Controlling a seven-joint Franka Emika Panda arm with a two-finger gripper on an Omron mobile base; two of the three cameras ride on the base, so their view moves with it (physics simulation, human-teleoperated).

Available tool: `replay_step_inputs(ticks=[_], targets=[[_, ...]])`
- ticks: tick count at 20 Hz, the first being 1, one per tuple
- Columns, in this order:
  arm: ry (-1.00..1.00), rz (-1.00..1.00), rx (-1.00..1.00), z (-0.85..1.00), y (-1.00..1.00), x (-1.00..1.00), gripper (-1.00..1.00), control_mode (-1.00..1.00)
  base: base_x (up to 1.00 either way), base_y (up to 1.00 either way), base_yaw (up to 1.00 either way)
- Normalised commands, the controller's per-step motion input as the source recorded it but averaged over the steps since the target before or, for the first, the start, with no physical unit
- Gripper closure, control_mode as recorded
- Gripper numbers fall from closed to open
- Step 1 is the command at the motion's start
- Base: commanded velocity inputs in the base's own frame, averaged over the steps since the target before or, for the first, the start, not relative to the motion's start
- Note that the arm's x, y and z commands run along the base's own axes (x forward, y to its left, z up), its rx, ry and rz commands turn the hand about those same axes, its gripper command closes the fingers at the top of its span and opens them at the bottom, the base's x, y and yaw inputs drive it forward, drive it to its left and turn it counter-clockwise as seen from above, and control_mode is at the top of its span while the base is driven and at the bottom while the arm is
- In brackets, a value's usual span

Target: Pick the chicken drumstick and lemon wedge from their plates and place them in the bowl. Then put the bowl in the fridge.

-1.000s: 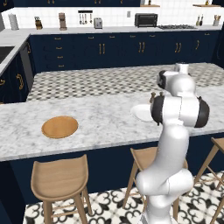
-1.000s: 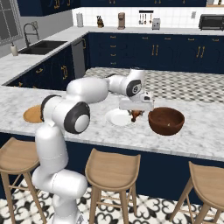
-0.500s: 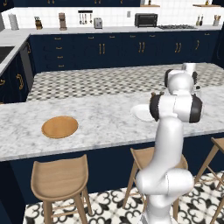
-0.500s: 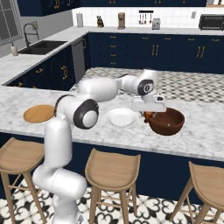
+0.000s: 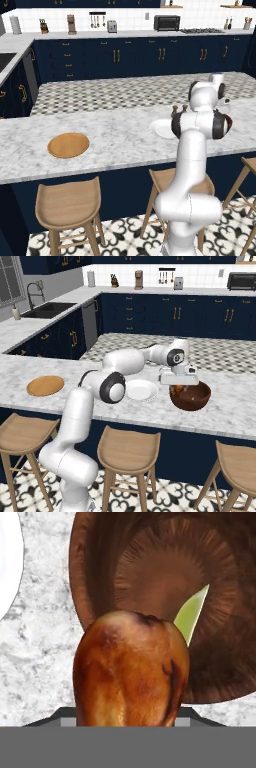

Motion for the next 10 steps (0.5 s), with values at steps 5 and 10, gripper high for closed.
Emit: replay_step_inputs(ticks=[5, 10], targets=[[0.06, 0.0, 0.0, -0.24, -0.08, 0.28, 1.0, -1.0, 0.0, 0.0, 0.0], [0.02, 0.0, 0.0, -0.06, 0.0, 0.21, 1.0, -1.0, 0.0, 0.0, 0.0]])
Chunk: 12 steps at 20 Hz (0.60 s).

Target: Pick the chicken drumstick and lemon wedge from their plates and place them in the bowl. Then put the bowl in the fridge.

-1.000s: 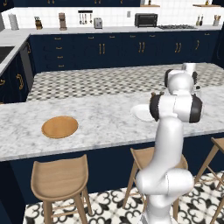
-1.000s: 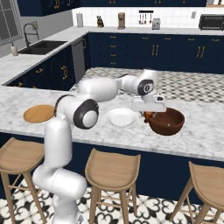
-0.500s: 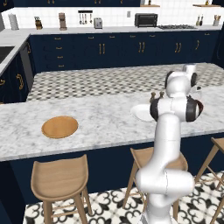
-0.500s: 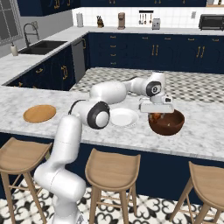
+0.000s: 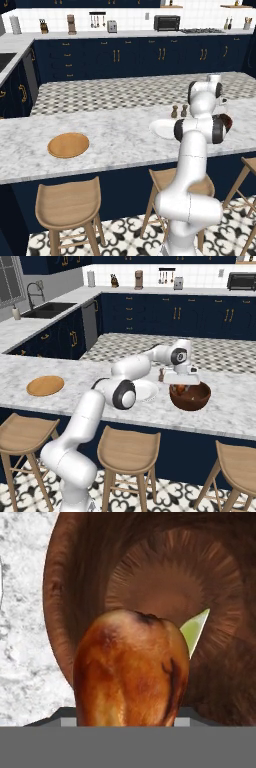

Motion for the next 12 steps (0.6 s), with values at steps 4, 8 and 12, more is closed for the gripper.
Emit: replay_step_inputs(ticks=[4, 8, 12], targets=[[0.0, 0.0, 0.0, -0.32, 0.0, 0.03, 1.0, -1.0, 0.0, 0.0, 0.0], [0.0, 0.0, 0.0, -0.31, -0.03, 0.0, 1.0, -1.0, 0.0, 0.0, 0.0], [0.0, 0.0, 0.0, -0.01, -0.11, 0.0, -1.0, -1.0, 0.0, 0.0, 0.0]])
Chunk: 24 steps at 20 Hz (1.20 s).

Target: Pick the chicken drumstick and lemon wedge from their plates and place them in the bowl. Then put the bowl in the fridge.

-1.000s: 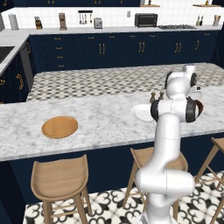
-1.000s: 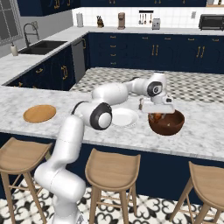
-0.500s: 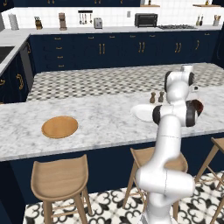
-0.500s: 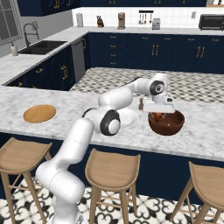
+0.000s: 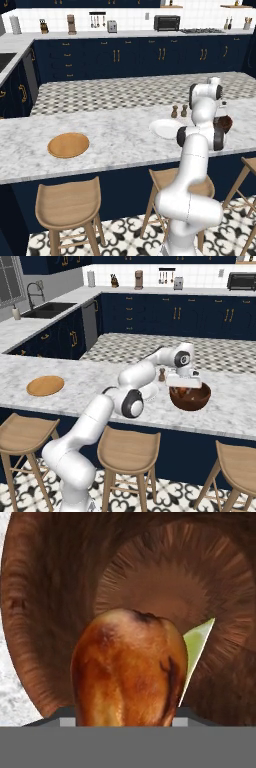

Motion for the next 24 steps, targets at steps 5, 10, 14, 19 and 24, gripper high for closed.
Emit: replay_step_inputs(ticks=[5, 10, 14, 19, 24], targets=[[0.0, 0.0, 0.0, -0.01, -0.09, -0.05, -1.0, -1.0, 0.0, 0.0, 0.0], [-0.06, -0.01, 0.0, -0.01, 0.0, -0.21, -1.0, -1.0, 0.0, 0.0, 0.0], [-0.22, -0.01, -0.06, -0.04, 0.14, -0.86, -1.0, -1.0, 0.0, 0.0, 0.0], [-0.28, 0.0, -0.13, -0.03, 0.53, -0.73, -1.0, -1.0, 0.0, 0.0, 0.0], [-0.18, 0.0, -0.1, -0.01, 0.56, -0.14, -1.0, -1.0, 0.0, 0.0, 0.0]])
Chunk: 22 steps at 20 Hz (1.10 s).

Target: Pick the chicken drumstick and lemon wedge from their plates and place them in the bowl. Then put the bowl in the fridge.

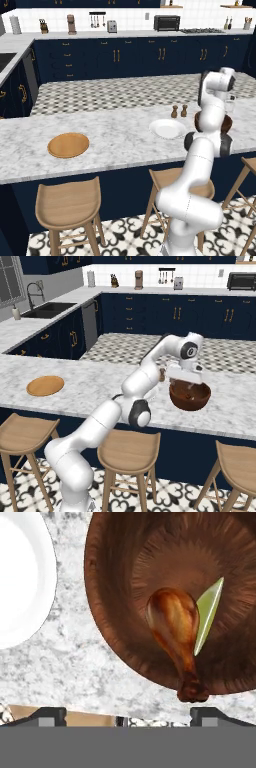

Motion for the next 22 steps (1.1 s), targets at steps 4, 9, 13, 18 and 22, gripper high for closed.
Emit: replay_step_inputs(ticks=[4, 9, 13, 18, 22], targets=[[-0.06, 0.0, -0.02, -0.16, 0.24, 0.47, -1.0, -1.0, 0.0, 0.0, 0.0], [-0.06, 0.0, -0.05, -0.36, 0.0, 0.67, -1.0, -1.0, 0.0, 0.0, 0.0], [-0.09, 0.0, -0.15, -0.35, 0.0, 0.43, -1.0, -1.0, 0.0, 0.0, 0.0], [-0.03, -0.02, -0.11, -0.15, 0.03, 0.17, -1.0, -1.0, 0.0, 0.0, 0.0], [0.01, -0.12, -0.04, -0.02, 0.23, 0.17, -1.0, -1.0, 0.0, 0.0, 0.0]])
